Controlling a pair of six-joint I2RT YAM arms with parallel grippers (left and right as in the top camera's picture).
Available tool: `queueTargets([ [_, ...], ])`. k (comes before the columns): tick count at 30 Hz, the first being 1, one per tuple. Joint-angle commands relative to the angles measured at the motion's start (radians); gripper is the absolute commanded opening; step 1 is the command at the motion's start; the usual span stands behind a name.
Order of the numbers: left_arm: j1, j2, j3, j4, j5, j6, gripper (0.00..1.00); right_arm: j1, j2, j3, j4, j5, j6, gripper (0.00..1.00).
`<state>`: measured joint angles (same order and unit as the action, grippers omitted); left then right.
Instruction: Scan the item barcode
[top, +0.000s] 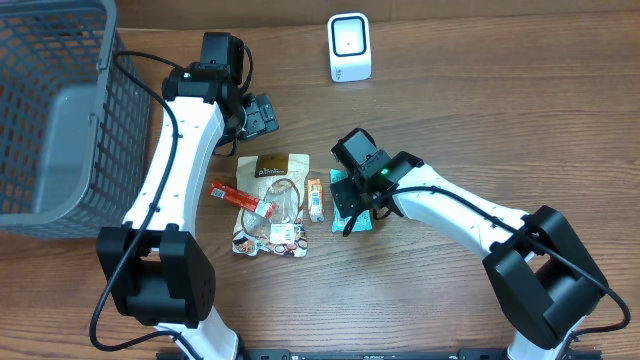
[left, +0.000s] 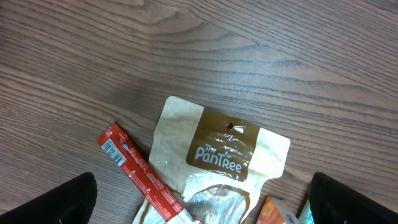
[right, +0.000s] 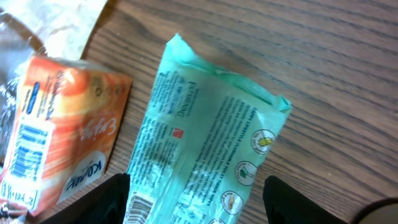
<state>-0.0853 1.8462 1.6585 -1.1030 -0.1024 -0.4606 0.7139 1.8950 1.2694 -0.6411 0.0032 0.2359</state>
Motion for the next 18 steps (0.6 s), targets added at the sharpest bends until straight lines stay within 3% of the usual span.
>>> queueTargets([
  [1,-0.001,-0.016,0.012,0.001,-0.01,0.011,1.0,0.009,-0.02,-0.007,0.003,-0.009,-0.097,0.69],
  [18,-0.001,-0.016,0.012,0.001,-0.01,0.011,1.0,0.038,-0.019,-0.007,0.004,-0.005,-0.298,0.68],
])
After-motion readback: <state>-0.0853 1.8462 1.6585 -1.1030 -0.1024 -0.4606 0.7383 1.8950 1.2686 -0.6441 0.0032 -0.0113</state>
